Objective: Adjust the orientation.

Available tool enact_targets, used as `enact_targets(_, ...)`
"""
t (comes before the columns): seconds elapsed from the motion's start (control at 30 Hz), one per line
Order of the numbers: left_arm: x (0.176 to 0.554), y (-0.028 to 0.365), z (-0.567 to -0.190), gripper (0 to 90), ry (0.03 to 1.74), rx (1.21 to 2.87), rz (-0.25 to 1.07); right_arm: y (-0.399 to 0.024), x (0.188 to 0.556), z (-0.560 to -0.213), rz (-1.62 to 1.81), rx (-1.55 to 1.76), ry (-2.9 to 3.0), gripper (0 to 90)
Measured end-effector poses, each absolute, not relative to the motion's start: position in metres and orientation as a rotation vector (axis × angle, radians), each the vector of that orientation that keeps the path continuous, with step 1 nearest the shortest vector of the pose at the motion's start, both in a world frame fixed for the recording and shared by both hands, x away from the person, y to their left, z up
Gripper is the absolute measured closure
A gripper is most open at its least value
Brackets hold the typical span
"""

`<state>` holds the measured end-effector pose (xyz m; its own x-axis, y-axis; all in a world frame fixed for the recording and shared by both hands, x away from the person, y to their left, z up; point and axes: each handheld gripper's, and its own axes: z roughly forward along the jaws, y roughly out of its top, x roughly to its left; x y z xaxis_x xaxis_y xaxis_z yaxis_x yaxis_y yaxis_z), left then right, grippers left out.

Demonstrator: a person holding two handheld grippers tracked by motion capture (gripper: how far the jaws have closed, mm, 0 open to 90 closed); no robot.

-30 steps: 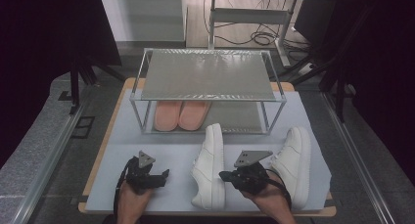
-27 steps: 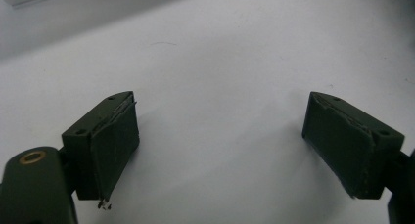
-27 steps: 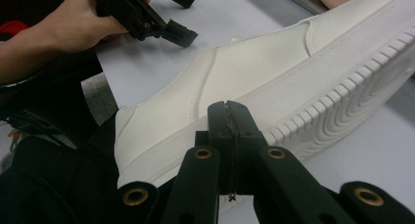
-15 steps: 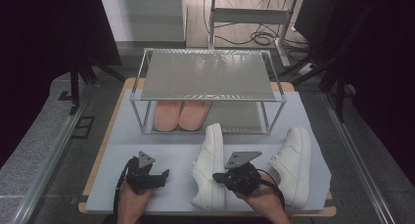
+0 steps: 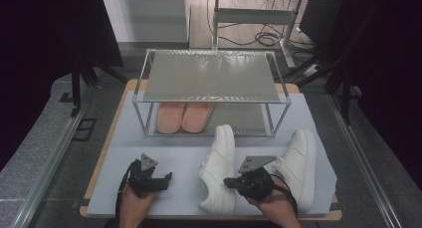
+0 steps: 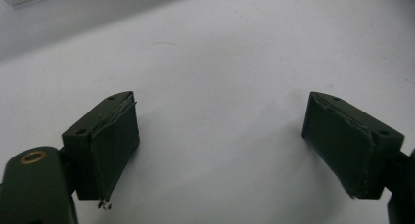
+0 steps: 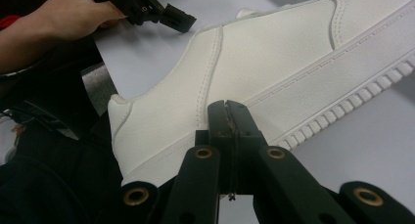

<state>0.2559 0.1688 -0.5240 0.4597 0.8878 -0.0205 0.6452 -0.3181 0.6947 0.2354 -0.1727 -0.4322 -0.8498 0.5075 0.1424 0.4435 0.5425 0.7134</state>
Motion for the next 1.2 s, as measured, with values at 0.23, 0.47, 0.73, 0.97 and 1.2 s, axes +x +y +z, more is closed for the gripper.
enact_targets(0.23, 0.256, 0.168, -0.524, 13.8, 1.275, 2.06, 0.489, -0.186, 0.233, -0.431, 1.197, 0.852, 2.666, 89.6)
enact_targets(0.47, 0.256, 0.169, -0.524, 13.8, 1.272, 2.071, 0.49, -0.2, 0.23, -0.433, 1.192, 0.903, 2.644, 89.4)
enact_targets(0.73, 0.256, 0.169, -0.524, 13.8, 1.271, 2.072, 0.49, -0.215, 0.229, -0.437, 1.187, 0.968, 2.624, 88.1)
enact_targets(0.97, 0.256, 0.169, -0.524, 13.8, 1.272, 2.071, 0.489, -0.228, 0.227, -0.443, 1.17, 1.035, 2.595, 86.2)
enact_targets(1.2, 0.256, 0.169, -0.524, 13.8, 1.272, 2.071, 0.49, -0.233, 0.224, -0.455, 1.088, 1.071, 2.611, 84.0)
